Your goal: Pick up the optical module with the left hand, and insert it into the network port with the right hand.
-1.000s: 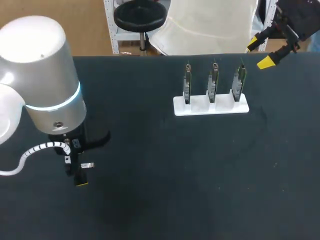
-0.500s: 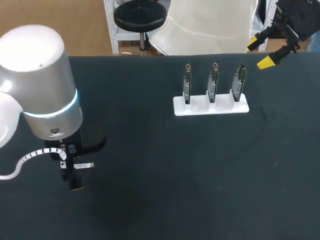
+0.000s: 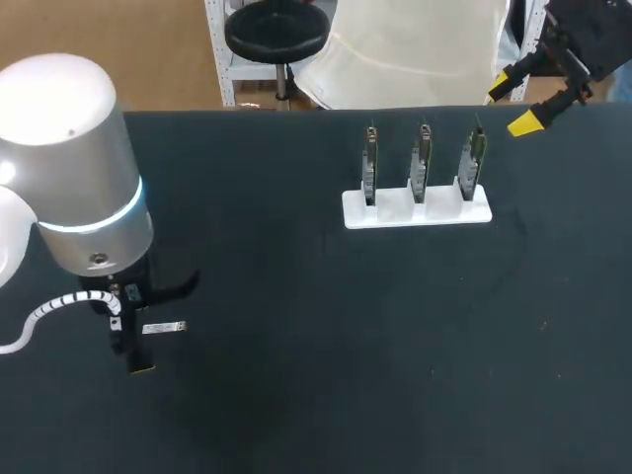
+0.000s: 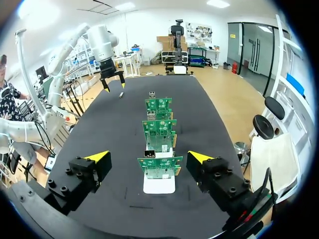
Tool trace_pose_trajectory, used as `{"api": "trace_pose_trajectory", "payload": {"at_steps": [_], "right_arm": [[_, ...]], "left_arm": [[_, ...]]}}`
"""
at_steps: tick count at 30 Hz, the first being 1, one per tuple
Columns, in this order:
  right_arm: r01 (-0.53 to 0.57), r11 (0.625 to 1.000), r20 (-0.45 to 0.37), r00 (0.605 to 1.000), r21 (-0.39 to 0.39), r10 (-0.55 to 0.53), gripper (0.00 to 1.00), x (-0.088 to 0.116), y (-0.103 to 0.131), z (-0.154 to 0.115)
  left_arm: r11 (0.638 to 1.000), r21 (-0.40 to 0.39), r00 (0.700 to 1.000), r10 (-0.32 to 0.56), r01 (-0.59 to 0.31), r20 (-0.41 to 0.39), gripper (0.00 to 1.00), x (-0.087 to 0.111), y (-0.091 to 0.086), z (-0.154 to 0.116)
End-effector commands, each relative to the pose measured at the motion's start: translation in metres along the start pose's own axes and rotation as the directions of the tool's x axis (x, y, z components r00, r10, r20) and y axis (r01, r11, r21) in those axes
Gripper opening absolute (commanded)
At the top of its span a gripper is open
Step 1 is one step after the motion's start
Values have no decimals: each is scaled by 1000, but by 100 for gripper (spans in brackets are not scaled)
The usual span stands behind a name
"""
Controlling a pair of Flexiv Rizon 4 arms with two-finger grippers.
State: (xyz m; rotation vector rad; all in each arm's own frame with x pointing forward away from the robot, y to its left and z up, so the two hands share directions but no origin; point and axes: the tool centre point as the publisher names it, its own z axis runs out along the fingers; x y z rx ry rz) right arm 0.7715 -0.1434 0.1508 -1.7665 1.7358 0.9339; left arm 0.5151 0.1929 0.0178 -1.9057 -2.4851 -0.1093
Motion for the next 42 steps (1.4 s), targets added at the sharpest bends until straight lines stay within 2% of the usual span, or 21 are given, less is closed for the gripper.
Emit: {"api": "trace_pose_trajectory", "payload": {"at_steps": [1, 20, 42], "right_arm": [[0, 1000, 0, 1000, 2, 0, 100, 0, 1, 0], [0, 1000, 0, 1000, 2, 0, 100, 0, 1, 0], [0, 1000, 0, 1000, 2, 0, 100, 0, 1, 0]], "left_arm": [[1000, 10, 1000, 6, -7, 9, 100, 1, 5, 7], [998, 28, 998, 59, -60, 22, 100, -5, 24, 20], [999, 40, 999, 34, -34, 14, 100, -4, 16, 32]]}}
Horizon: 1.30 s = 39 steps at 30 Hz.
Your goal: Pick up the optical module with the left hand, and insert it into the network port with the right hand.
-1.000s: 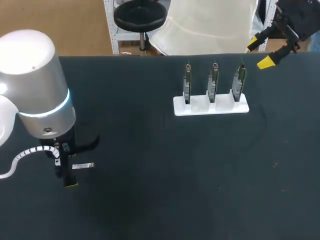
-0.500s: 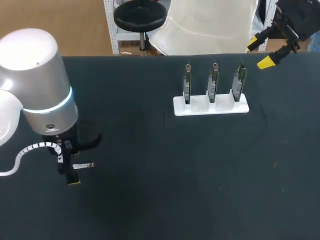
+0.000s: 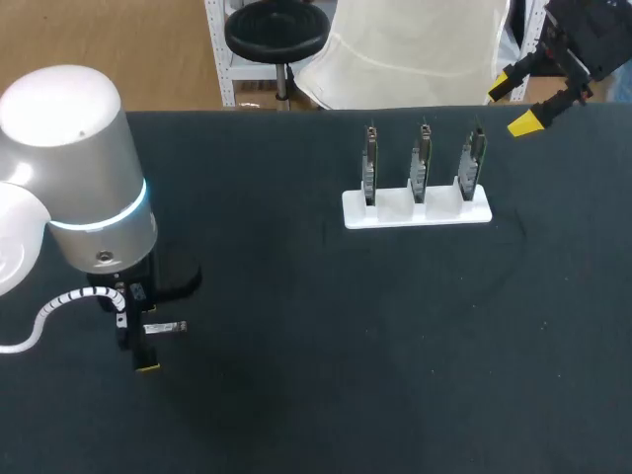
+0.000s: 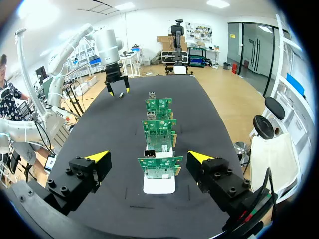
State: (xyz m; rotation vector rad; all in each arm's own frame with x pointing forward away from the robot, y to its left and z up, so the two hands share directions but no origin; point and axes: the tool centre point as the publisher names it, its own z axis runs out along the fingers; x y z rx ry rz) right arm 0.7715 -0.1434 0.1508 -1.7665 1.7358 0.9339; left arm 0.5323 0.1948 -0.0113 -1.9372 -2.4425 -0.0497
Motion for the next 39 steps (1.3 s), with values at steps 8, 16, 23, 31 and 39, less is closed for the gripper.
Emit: {"api": "trace_pose_trajectory", "payload": {"at_steps": [8, 16, 23, 31, 39], "right_arm": [[0, 1000, 0, 1000, 2, 0, 100, 0, 1, 0], [0, 1000, 0, 1000, 2, 0, 100, 0, 1, 0], [0, 1000, 0, 1000, 2, 0, 100, 0, 1, 0], [0, 1000, 0, 1000, 2, 0, 100, 0, 1, 0], [0, 1000, 0, 1000, 2, 0, 100, 0, 1, 0]], "left_arm": [[1000, 4, 1000, 0, 0, 4, 100, 0, 0, 6], [1000, 11, 1000, -5, 4, 7, 0, 0, 0, 8], [1000, 11, 1000, -6, 6, 7, 0, 0, 0, 9], [1000, 6, 1000, -10, 10, 11, 0, -4, 2, 7], [998, -43, 996, -44, 48, 81, 0, -18, 20, -10]]}}
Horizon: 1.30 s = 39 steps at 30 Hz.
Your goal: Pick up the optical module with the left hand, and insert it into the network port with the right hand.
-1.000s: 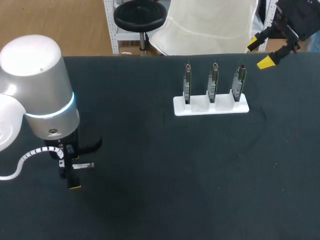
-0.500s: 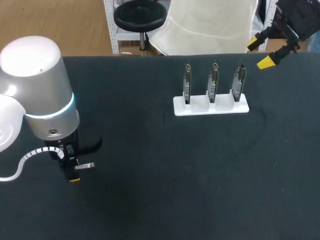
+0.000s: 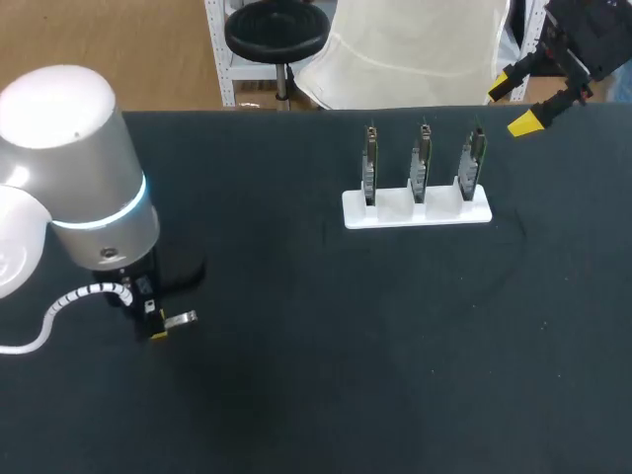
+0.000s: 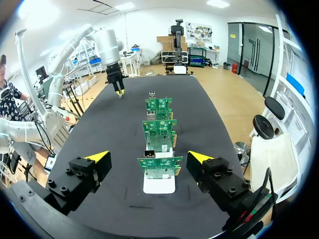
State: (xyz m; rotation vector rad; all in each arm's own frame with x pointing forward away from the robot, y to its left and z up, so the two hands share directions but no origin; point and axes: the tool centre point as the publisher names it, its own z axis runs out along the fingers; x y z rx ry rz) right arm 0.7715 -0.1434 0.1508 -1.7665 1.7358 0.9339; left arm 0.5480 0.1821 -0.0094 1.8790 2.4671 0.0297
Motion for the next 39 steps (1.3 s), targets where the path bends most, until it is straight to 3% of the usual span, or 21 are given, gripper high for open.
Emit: {"api": "trace_pose_trajectory", "payload": {"at_steps": [1, 10, 20, 24, 30, 37, 39], "right_arm": [[0, 1000, 0, 1000, 2, 0, 100, 0, 1, 0], [0, 1000, 0, 1000, 2, 0, 100, 0, 1, 0], [0, 1000, 0, 1000, 2, 0, 100, 0, 1, 0], [0, 1000, 0, 1000, 2, 0, 100, 0, 1, 0], [0, 1000, 0, 1000, 2, 0, 100, 0, 1, 0], [0, 1000, 0, 1000, 2, 0, 100, 0, 1, 0], [0, 1000, 0, 1000, 2, 0, 100, 0, 1, 0]], "left_arm": [[1000, -27, 999, -14, 16, 40, 0, -5, 12, -12], [989, -135, 977, -35, 64, 208, 0, -41, 60, -60], [971, -222, 897, 18, 90, 442, 0, -100, 111, -120], [965, -240, 837, 45, 105, 546, 0, -127, 129, -143], [960, -272, 782, 119, 67, 612, 0, -164, 143, -167], [965, -254, 661, 148, 67, 736, 0, -203, 156, -190], [963, -264, 643, 169, 55, 747, 0, -215, 156, -196]]}}
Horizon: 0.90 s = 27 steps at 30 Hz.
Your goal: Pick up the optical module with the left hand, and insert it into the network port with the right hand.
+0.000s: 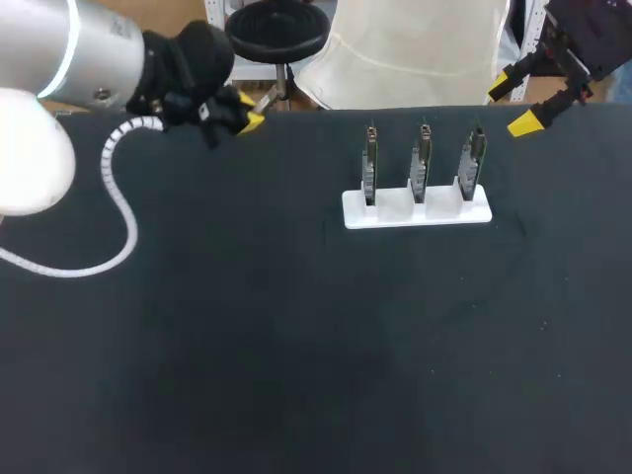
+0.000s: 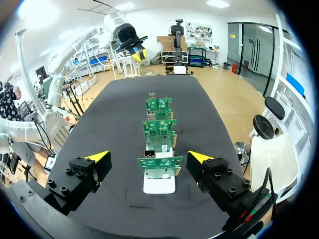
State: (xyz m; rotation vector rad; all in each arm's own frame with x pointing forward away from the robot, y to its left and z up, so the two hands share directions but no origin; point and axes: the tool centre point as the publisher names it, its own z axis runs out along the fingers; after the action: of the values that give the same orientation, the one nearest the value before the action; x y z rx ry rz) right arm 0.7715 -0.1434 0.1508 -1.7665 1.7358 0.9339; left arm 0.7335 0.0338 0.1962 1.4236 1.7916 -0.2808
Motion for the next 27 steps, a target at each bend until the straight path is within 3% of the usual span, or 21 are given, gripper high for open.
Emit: {"api": "trace_pose_trajectory", "payload": {"at_steps": [1, 13, 27], "right_arm": [[0, 1000, 0, 1000, 2, 0, 100, 0, 1, 0], [0, 1000, 0, 1000, 2, 0, 100, 0, 1, 0], [0, 1000, 0, 1000, 2, 0, 100, 0, 1, 0]], "left_arm": [[999, 21, 994, 27, -30, 103, 0, -19, 6, 18], [990, 126, 951, 17, -59, 310, 0, -83, 0, 61], [972, 211, 895, -5, -100, 446, 0, -138, -17, 108]]}}
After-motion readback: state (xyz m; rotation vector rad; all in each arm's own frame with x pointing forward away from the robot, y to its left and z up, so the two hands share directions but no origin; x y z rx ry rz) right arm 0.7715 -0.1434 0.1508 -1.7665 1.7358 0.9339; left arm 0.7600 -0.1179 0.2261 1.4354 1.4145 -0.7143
